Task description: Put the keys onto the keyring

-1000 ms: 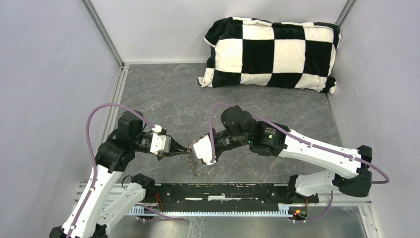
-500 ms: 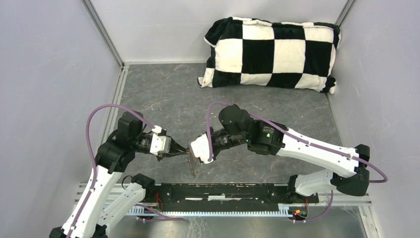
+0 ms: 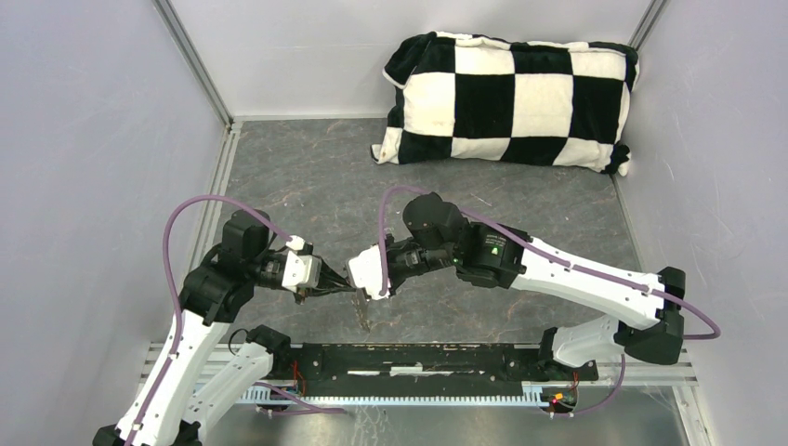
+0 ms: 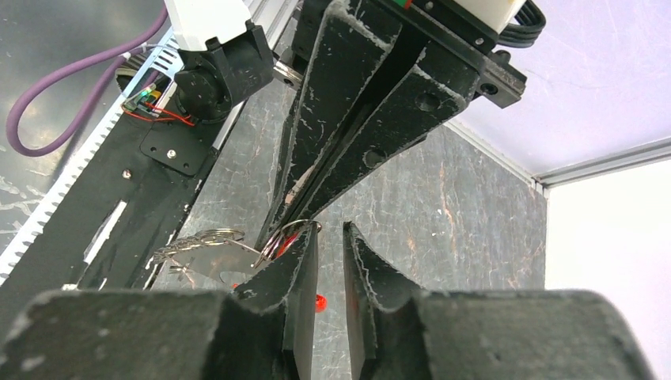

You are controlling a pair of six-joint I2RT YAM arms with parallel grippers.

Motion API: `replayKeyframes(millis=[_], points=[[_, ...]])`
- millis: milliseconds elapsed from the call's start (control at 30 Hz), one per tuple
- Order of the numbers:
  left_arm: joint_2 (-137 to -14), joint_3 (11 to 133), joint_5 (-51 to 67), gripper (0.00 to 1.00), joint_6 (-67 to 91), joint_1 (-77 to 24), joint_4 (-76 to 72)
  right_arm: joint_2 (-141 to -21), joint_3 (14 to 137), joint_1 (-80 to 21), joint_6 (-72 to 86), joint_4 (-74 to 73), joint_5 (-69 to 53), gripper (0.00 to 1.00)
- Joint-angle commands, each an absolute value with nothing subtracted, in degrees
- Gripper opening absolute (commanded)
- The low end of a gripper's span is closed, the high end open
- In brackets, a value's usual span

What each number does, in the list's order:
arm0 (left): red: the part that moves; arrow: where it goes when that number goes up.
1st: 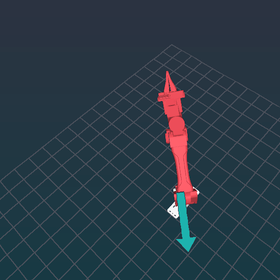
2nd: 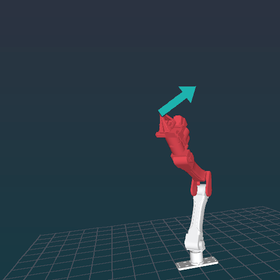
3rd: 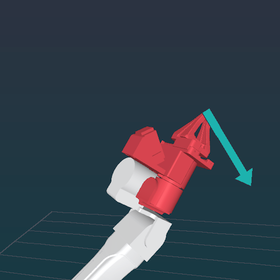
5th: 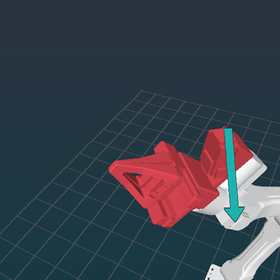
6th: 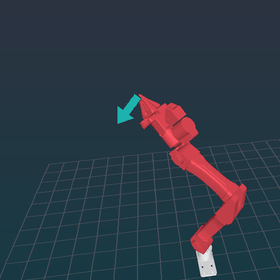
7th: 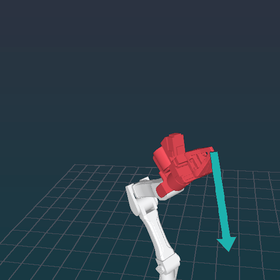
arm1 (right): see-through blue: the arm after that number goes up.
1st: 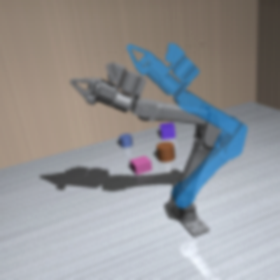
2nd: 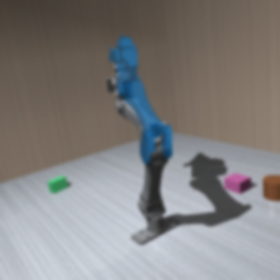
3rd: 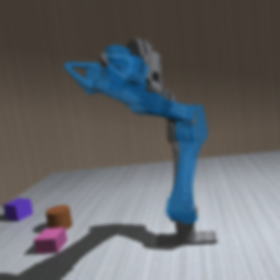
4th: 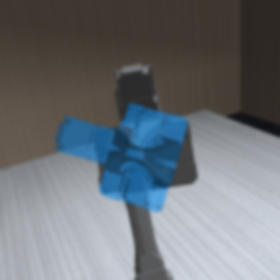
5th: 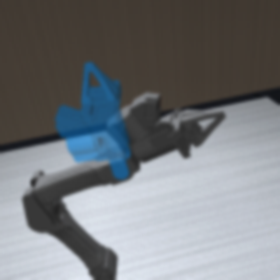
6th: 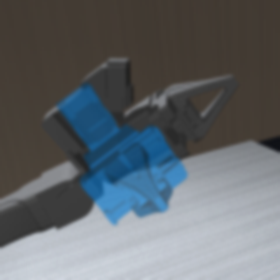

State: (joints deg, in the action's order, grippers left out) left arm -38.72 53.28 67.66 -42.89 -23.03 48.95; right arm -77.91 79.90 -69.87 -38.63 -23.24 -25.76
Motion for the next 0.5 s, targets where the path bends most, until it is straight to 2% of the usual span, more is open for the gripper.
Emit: replayKeyframes(millis=[0,200,467], points=[[-38.5,54.0,70.2,0.02,-42.6,-23.3,46.3,-79.0,83.5,-70.4,-37.0,-24.3,-25.4,0.25],[-38.6,54.2,70.0,0.02,-42.4,-23.3,46.3,-79.6,85.9,-70.4,-36.8,-31.6,-27.1,0.3],[-37.6,53.7,70.7,0.02,-41.9,-23.3,46.3,-78.4,83.9,-70.3,-35.3,-34.4,-29.5,0.35]])
